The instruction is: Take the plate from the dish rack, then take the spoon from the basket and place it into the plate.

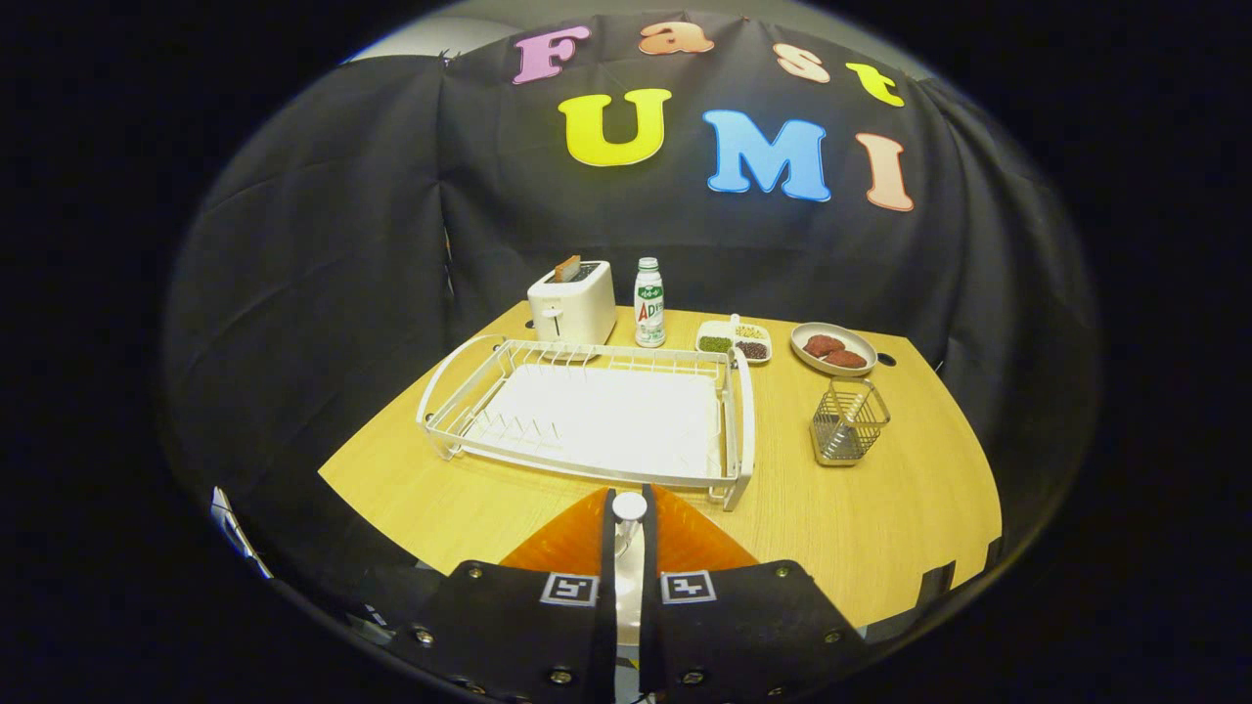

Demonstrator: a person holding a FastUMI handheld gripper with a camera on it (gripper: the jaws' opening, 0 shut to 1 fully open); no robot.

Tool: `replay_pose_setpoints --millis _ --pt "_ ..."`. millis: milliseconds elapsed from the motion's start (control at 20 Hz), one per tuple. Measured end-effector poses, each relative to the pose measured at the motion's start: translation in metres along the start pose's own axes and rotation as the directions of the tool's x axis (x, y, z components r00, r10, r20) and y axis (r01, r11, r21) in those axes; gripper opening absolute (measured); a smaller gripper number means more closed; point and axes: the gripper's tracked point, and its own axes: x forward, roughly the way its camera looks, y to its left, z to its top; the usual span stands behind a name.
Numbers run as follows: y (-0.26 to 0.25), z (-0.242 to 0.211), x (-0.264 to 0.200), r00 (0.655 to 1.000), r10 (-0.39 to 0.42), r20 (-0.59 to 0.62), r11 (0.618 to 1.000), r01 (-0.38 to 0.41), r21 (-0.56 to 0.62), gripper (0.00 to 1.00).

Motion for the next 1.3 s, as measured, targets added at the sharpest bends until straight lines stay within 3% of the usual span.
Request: replay_pose_setpoints --millis 450,1000,1300 --pt "0.01 -0.016 0.019 0.996 0.08 -0.029 0.992 -0.077 0.101 0.09" --pt "-0.01 -0.013 0.028 0.999 0.043 -0.01 0.991 -0.041 0.124 0.15" --pt "-0.022 -0.004 0.029 1.0 0.017 0.017 0.99 -0.02 0.14 0.3"
